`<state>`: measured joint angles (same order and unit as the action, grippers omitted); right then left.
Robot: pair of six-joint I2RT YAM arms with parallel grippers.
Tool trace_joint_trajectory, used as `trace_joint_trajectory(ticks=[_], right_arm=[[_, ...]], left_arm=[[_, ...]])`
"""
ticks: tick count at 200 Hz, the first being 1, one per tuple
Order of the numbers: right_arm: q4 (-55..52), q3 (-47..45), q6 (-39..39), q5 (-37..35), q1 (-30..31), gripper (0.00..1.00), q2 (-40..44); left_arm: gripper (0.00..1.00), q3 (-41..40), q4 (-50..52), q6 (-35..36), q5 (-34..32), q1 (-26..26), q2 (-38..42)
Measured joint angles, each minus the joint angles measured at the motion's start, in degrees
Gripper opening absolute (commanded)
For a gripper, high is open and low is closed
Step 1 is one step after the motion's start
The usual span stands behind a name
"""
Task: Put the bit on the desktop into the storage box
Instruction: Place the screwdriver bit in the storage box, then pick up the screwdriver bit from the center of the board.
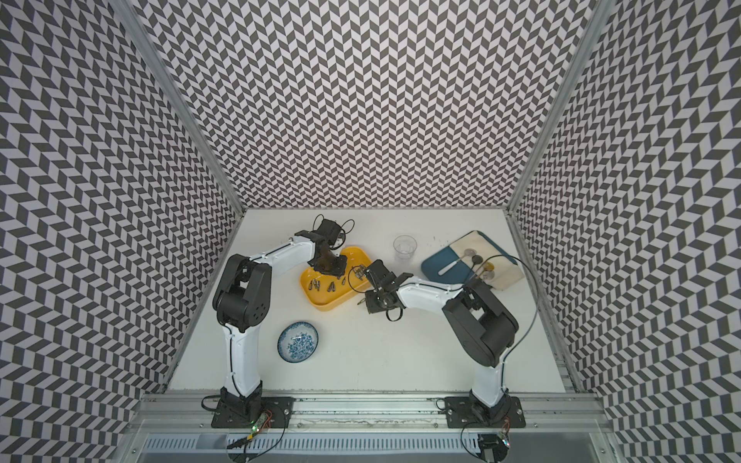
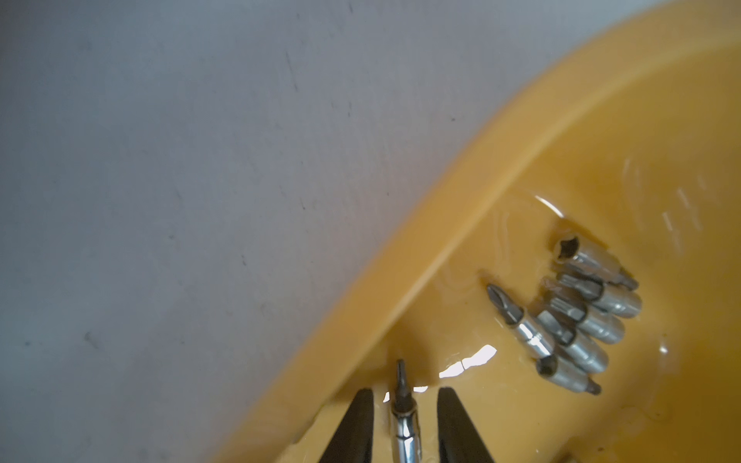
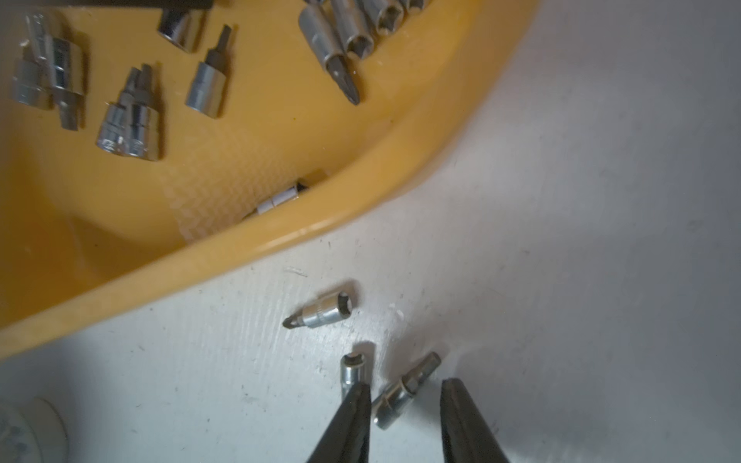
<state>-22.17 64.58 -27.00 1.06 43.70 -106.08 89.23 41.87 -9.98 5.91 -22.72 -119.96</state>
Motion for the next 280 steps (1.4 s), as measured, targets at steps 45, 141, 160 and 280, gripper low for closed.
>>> trace_joint_trajectory(ticks=[45,141,160,280], right_arm=[[-0.1,2.2,-0.1,-1.6,0.4,0.34,-1.5],[-2.7,3.1,1.1,-6.9,2.3,0.33,-2.4],[-2.6,2.5,1.1,-7.1,2.4,0.33,-2.3],[-1.2,0.8,2.1,-8.0,2.6,0.15,-1.6]], left_arm=[[0.39,-1.8,-0.4,-0.1,0.0,0.0,1.6],[0.39,-2.6,0.2,-0.2,0.0,0.9,11.5],[0.39,-3.0,0.4,-0.2,0.0,1.0,12.0],[0.38,-10.8,1.6,-2.4,0.7,1.0,22.3]])
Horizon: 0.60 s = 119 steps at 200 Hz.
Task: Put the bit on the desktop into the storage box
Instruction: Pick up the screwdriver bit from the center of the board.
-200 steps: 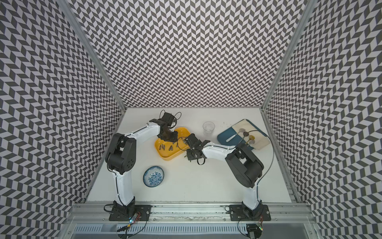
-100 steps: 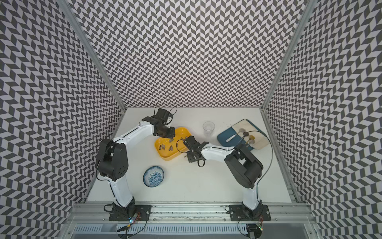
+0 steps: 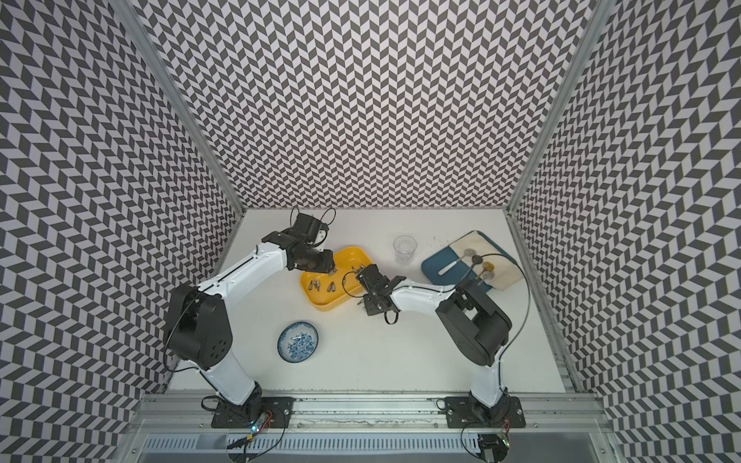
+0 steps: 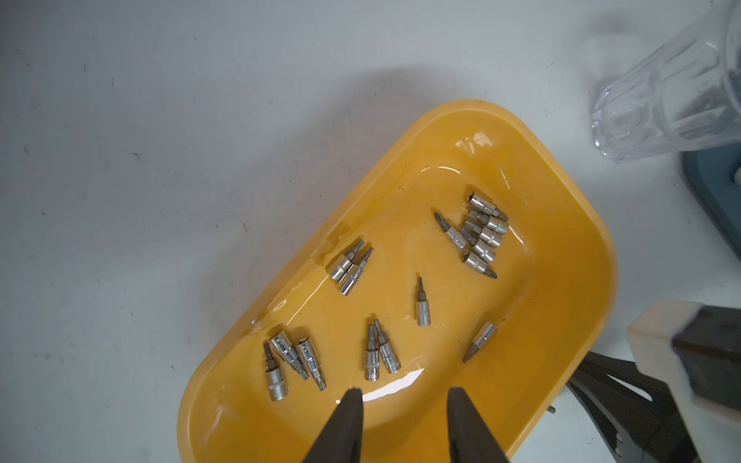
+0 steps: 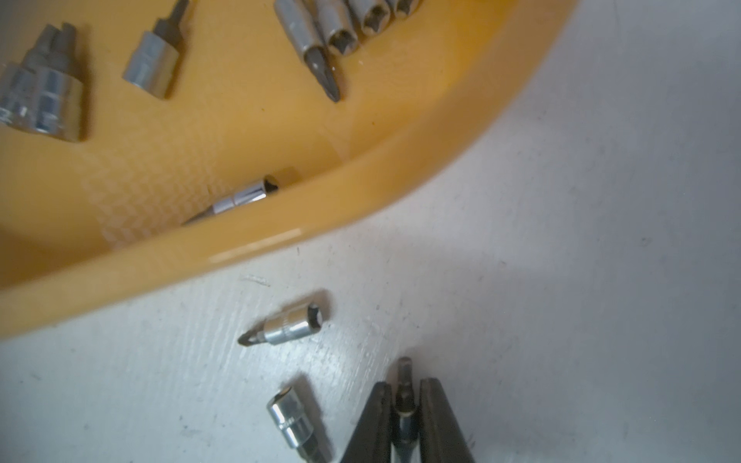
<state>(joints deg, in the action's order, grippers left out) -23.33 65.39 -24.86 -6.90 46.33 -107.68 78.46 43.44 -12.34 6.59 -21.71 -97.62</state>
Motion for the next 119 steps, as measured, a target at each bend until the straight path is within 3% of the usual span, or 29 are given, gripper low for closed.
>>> trace_joint_trajectory(ticks=[34,57,119], right_arm=[[0.6,-0.5,0.1,0.1,0.0,0.10,0.3],[0.7,-0.7,0.3,0.2,0.0,0.00,0.5],[-3.7,-0.6,1.5,0.3,0.0,0.00,3.4]], left_arm=[[0.38,-3.2,0.0,-1.2,0.7,-0.2,3.3],[0.37,-5.4,0.0,-2.3,0.7,-0.9,5.3],[0.37,-10.9,0.4,-6.1,0.6,-3.8,10.5]])
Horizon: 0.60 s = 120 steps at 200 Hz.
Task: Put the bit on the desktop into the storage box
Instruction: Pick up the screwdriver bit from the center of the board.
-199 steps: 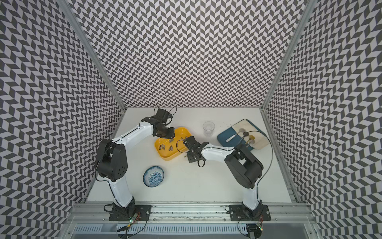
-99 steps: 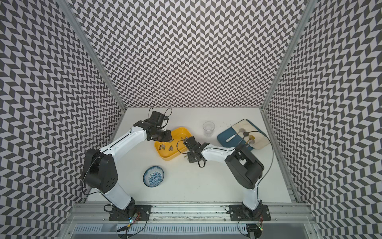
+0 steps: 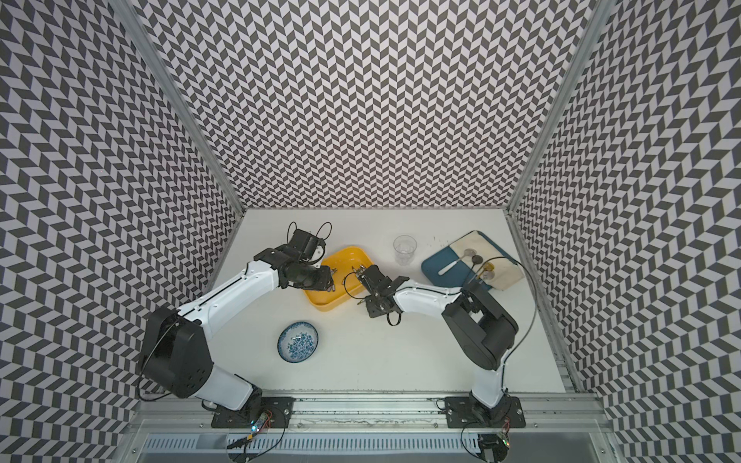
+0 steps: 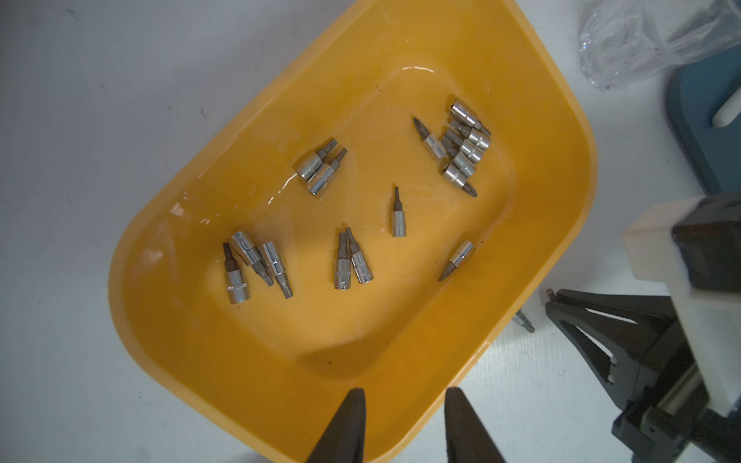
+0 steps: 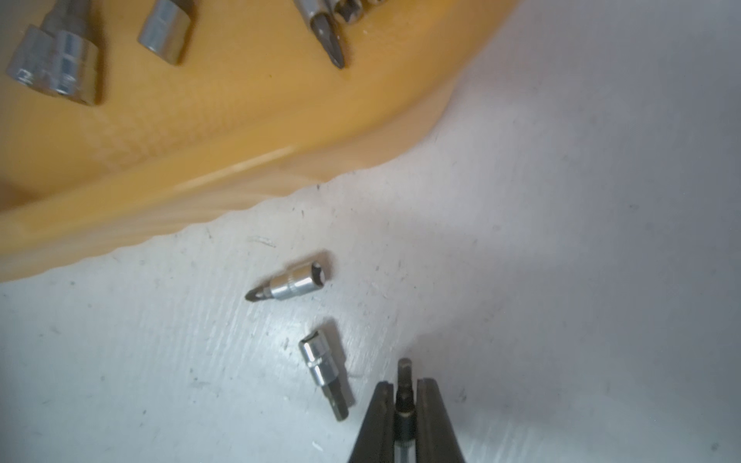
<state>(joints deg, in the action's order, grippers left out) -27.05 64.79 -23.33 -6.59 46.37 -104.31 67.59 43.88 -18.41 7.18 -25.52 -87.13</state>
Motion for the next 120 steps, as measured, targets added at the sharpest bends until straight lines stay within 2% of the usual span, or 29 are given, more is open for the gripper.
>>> trace_joint_trajectory(ticks=[44,74,120], right_arm=[[-4.8,8.5,0.9,0.0,-0.1,0.00,3.3],[-5.1,16.3,2.0,1.9,-1.1,0.00,2.7],[-5.1,30.4,5.1,7.0,-2.8,0.00,-8.3]], left_arm=[[0.35,-2.1,0.1,-3.5,-0.9,-2.2,5.8],[0.34,-8.0,-0.5,-7.2,-1.3,-4.7,12.0],[0.34,-15.0,-0.3,-11.4,-1.4,-6.0,18.0]])
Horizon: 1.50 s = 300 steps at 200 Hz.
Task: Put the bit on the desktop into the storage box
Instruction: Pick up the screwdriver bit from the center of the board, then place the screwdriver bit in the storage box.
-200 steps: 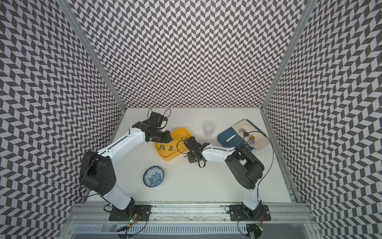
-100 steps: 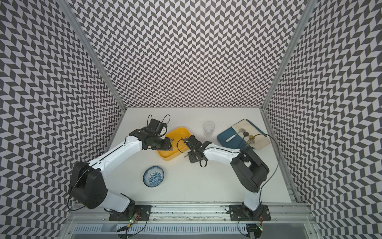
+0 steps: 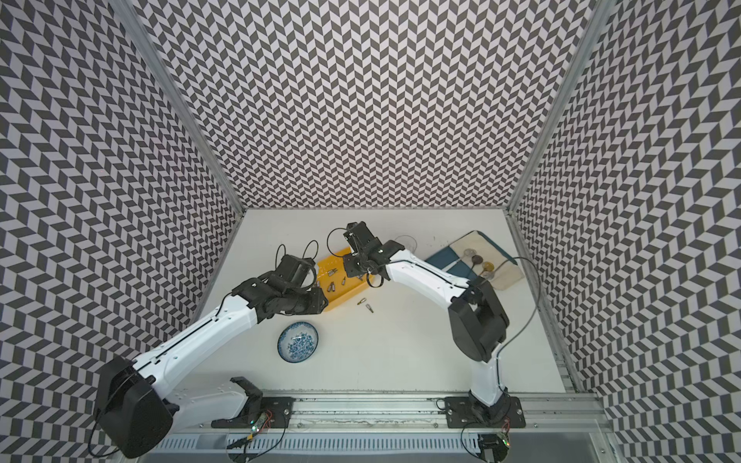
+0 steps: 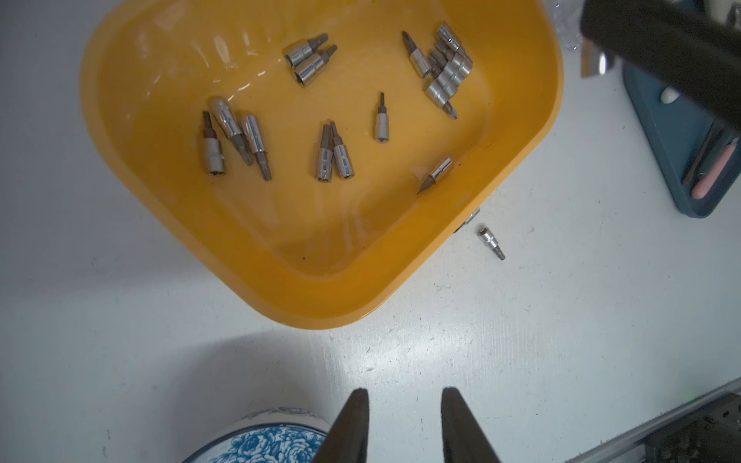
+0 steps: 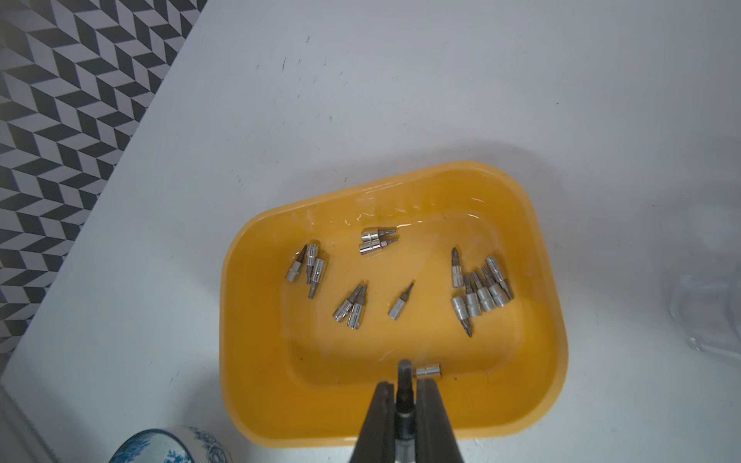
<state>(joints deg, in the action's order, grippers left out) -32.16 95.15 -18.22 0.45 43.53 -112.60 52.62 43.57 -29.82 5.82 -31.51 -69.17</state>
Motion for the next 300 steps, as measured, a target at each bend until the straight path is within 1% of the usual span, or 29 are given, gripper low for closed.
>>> trace_joint_trajectory(ticks=[36,68,94,161,167,178,195,206,233,260,282,300], right_arm=[[-1.4,9.4,2.3,4.2,-1.5,0.00,-12.3],[-4.6,14.6,3.5,5.0,-2.2,0.00,-18.8],[-6.6,17.3,4.3,4.6,-2.4,0.00,-21.3],[-7.8,18.1,5.2,4.3,-2.4,0.00,-23.3],[-7.9,18.1,5.2,4.3,-2.4,0.02,-23.6],[-7.8,18.1,5.2,4.3,-2.4,0.09,-24.0],[-8.0,18.4,5.2,4.3,-2.4,0.17,-24.0],[-8.2,18.7,5.3,4.3,-2.4,0.24,-24.1],[-8.6,19.1,5.4,4.3,-2.4,0.33,-24.2],[-9.0,19.0,5.3,3.6,-2.4,0.37,-23.1],[-8.8,16.0,5.2,2.6,-2.4,0.40,-18.0],[-7.2,9.4,5.1,1.8,-2.4,0.41,-9.4]], left_arm=[[0.35,-1.0,0.6,-1.2,-0.2,0.0,1.0],[0.35,-1.0,0.8,-1.3,-0.2,0.0,1.0],[0.35,-1.0,0.8,-1.2,-0.2,0.0,0.8],[0.35,-1.0,1.2,-0.4,-0.2,0.0,0.7],[0.35,-1.0,1.3,-0.3,-0.2,0.0,0.6],[0.35,-1.0,1.3,-0.1,-0.2,0.0,0.5],[0.35,-1.0,1.3,0.0,-0.2,0.0,0.4],[0.35,-1.0,1.3,0.0,-0.2,0.0,0.3],[0.35,-1.0,1.3,0.0,-0.2,0.0,0.3],[0.35,-1.0,1.4,0.0,-0.2,0.0,0.3],[0.35,-1.0,1.4,0.0,-0.2,0.0,0.3],[0.35,-1.0,1.5,0.2,-0.2,0.0,0.3]])
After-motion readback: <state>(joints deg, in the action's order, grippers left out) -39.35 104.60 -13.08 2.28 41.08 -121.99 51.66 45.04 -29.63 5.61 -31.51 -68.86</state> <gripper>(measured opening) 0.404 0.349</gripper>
